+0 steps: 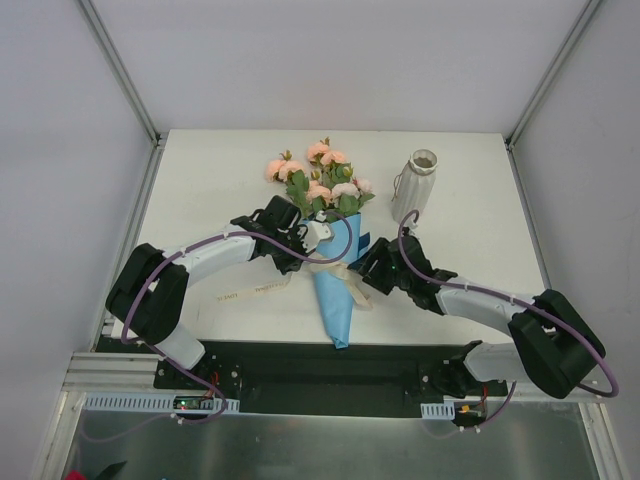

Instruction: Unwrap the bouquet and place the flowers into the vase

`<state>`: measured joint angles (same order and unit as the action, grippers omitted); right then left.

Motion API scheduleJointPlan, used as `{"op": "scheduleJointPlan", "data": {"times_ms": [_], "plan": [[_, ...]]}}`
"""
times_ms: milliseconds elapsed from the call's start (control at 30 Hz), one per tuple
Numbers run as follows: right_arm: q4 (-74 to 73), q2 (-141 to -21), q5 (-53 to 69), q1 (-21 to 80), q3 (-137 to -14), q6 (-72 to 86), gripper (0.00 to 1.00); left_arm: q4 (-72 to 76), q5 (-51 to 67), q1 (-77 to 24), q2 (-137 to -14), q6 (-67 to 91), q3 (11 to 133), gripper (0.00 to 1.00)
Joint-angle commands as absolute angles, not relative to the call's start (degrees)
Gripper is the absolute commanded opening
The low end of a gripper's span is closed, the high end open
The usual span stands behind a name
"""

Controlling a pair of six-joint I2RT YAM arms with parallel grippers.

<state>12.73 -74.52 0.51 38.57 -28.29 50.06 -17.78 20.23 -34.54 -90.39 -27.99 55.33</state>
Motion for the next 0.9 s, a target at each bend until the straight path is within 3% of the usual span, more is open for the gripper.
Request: {"op": "scheduleJointPlan", "data": {"times_ms": [0, 267, 300, 367, 567, 867], "plan": [[17.84, -73.65, 2.02, 39.46, -27.25, 53.26, 0.6, -17.49, 18.46, -34.98, -88.86, -28.3, 55.99, 0.04], [17.58, -71.54, 0.97, 39.46, -26.46, 53.88, 0.29, -17.4, 17.05, -35.07, -88.51, -28.39, 56.16, 0.03], [17.23, -71.46, 1.14, 39.55, -26.63, 53.62, 0.29, -17.4, 16.88, -34.98, -88.51, -28.48, 56.08, 0.03], [15.21, -70.24, 1.49, 39.55, -26.98, 52.56, 0.42, -17.58, 16.61, -34.98, -88.24, -28.56, 56.25, 0.03], [11.52, -64.69, 0.35, 39.55, -26.1, 47.73, 0.44, -17.75, 15.82, -34.98, -87.63, -28.92, 56.07, 0.03], [8.97, -70.21, 3.6, 41.66, -31.46, 41.49, 0.5, -18.19, 15.56, -34.98, -87.54, -28.65, 56.6, 0.03]]}}
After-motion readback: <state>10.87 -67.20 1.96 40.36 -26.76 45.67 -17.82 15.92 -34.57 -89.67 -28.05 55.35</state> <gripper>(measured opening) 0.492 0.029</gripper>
